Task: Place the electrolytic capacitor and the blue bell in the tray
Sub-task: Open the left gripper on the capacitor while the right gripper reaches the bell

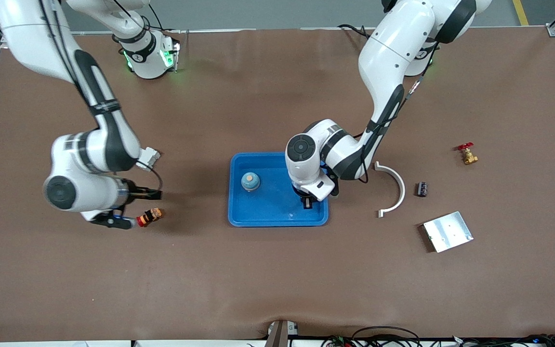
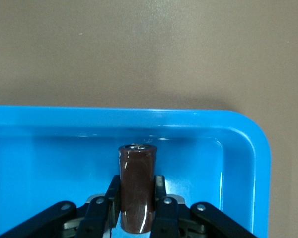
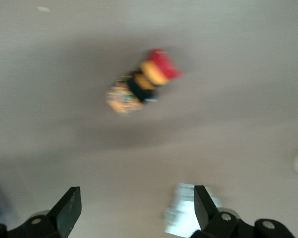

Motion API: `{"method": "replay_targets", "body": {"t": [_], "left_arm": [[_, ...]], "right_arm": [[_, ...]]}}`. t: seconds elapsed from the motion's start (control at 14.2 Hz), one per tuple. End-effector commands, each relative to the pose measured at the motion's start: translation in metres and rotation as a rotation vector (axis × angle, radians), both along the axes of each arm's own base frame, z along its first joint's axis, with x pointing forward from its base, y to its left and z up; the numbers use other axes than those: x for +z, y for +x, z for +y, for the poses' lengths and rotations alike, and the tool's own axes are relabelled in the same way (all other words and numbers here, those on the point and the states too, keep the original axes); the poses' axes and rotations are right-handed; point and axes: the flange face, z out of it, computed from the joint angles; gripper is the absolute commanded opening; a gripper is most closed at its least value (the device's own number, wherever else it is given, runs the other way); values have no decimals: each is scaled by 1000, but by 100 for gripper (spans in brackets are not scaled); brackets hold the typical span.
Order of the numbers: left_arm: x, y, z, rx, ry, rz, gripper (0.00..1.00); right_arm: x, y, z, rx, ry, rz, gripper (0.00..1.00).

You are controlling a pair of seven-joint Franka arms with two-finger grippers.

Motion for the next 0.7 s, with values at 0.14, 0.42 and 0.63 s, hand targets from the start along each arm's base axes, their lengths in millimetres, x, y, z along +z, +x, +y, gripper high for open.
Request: {"method": "replay_targets", "body": {"t": [0.14,0.42,0.63], "left_arm": [[-6,3,-5,4,20,-4,0],[-6,4,-4,-11,28,-13,100],[2,5,-5,-13,27,-17,100]], "right_arm": [[-6,-16,-102,237,25,-7,100],[-41,-49,-174,443,26,-118,100],[-60,-65,-193,472,14,-144,100]]}}
